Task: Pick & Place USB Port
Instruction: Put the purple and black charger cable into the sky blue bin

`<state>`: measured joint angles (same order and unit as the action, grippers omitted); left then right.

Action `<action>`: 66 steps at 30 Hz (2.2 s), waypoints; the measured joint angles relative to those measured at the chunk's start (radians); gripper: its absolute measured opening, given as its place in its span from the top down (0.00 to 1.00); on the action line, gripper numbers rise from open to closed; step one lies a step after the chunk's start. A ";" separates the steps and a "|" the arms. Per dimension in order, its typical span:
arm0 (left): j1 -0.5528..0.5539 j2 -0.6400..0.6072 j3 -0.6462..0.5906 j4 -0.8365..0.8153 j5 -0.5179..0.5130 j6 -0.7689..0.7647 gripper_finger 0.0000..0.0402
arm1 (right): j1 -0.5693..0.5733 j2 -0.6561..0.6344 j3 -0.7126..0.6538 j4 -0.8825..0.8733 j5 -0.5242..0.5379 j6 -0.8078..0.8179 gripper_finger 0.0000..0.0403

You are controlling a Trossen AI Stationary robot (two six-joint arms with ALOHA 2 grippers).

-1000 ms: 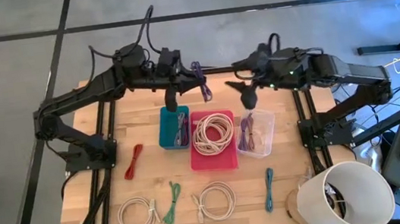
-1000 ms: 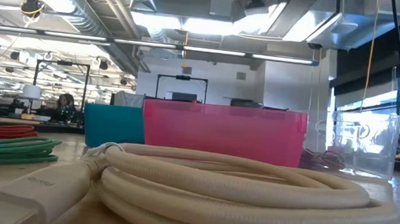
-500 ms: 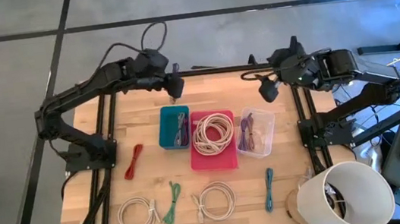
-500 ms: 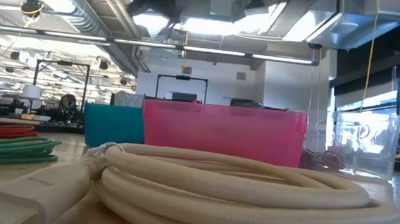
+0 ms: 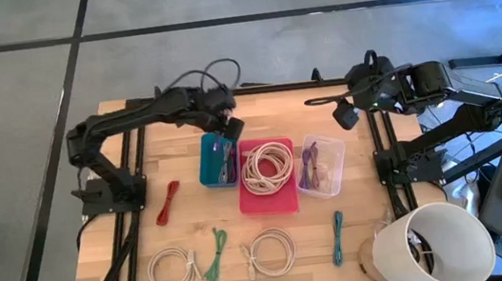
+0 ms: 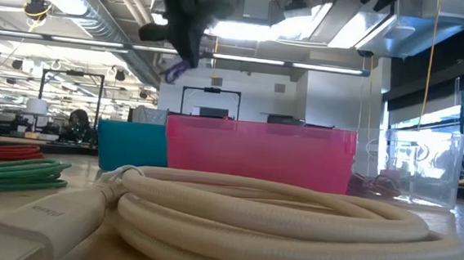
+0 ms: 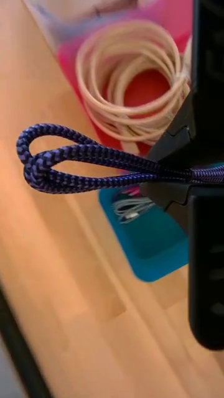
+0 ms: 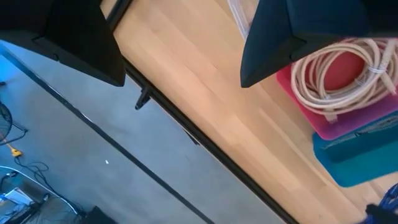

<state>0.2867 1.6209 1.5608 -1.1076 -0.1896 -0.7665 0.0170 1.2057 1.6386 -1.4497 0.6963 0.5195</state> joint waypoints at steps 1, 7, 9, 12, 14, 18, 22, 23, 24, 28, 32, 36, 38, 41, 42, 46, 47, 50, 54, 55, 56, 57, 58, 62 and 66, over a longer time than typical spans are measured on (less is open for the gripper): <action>-0.009 0.018 0.000 -0.005 0.000 -0.009 0.97 | 0.000 0.000 0.000 -0.006 0.000 0.000 0.20; -0.057 0.106 0.000 -0.018 0.004 -0.066 0.97 | 0.000 0.000 0.000 -0.061 0.000 0.000 0.20; -0.070 0.126 0.000 -0.018 0.010 -0.089 0.97 | 0.000 0.000 0.000 -0.080 0.000 0.000 0.20; -0.086 0.148 0.000 -0.018 0.015 -0.117 0.97 | 0.000 0.000 0.000 -0.100 0.000 -0.003 0.20; -0.097 0.153 -0.005 -0.014 0.017 -0.138 0.97 | 0.000 0.000 0.000 -0.108 0.000 -0.003 0.20; -0.113 0.106 -0.145 0.087 0.055 -0.213 0.97 | 0.000 0.000 0.000 -0.122 0.000 -0.003 0.20; -0.119 0.010 -0.348 0.247 0.107 -0.324 0.97 | 0.000 0.000 0.000 -0.122 0.000 -0.013 0.20; -0.111 -0.015 -0.388 0.289 0.125 -0.347 0.97 | 0.000 0.000 0.000 -0.122 0.003 -0.022 0.20; -0.103 -0.036 -0.424 0.319 0.134 -0.368 0.97 | -0.001 0.000 0.000 -0.121 0.008 -0.029 0.20; -0.073 -0.072 -0.504 0.343 0.130 -0.400 0.97 | -0.001 0.000 0.000 -0.117 0.018 -0.030 0.20; -0.037 -0.062 -0.537 0.355 0.174 -0.377 0.97 | -0.001 0.000 0.000 -0.117 0.019 -0.030 0.20; -0.017 -0.051 -0.563 0.439 0.192 -0.352 0.97 | -0.001 0.000 0.000 -0.114 0.019 -0.029 0.20; -0.005 -0.051 -0.580 0.478 0.199 -0.356 0.97 | -0.001 0.000 0.000 -0.114 0.019 -0.026 0.20; 0.019 -0.051 -0.610 0.484 0.208 -0.354 0.97 | -0.001 0.000 0.000 -0.114 0.019 -0.026 0.20; 0.025 -0.051 -0.618 0.485 0.209 -0.350 0.97 | -0.001 0.000 0.000 -0.114 0.019 -0.026 0.20; 0.039 -0.051 -0.671 0.531 0.227 -0.349 0.97 | -0.001 0.000 0.000 -0.112 0.019 -0.026 0.20; 0.044 -0.051 -0.684 0.559 0.240 -0.349 0.97 | -0.001 0.000 0.000 -0.110 0.019 -0.026 0.20; 0.050 -0.046 -0.724 0.640 0.264 -0.355 0.97 | -0.001 0.000 0.000 -0.110 0.020 -0.026 0.20; 0.050 -0.011 -0.730 0.670 0.286 -0.346 0.97 | -0.001 0.000 0.000 -0.104 0.020 -0.026 0.20; 0.050 0.001 -0.730 0.676 0.292 -0.339 0.97 | -0.001 0.000 0.000 -0.098 0.020 -0.026 0.20; 0.050 0.011 -0.730 0.678 0.297 -0.327 0.97 | -0.001 0.000 0.000 -0.094 0.020 -0.026 0.20; 0.050 0.021 -0.728 0.689 0.306 -0.319 0.97 | -0.001 0.000 0.000 -0.089 0.020 -0.026 0.20; 0.050 0.029 -0.726 0.709 0.316 -0.315 0.97 | -0.001 0.000 0.000 -0.087 0.020 -0.026 0.20; 0.050 0.036 -0.723 0.716 0.321 -0.305 0.97 | -0.001 0.000 0.000 -0.087 0.020 -0.026 0.20; 0.052 0.042 -0.697 0.704 0.305 -0.270 0.87 | -0.001 0.000 0.000 -0.087 0.019 -0.026 0.20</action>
<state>0.3386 1.6633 0.8634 -0.4034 0.1155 -1.0368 0.0162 1.2060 1.6386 -1.5372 0.7155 0.4934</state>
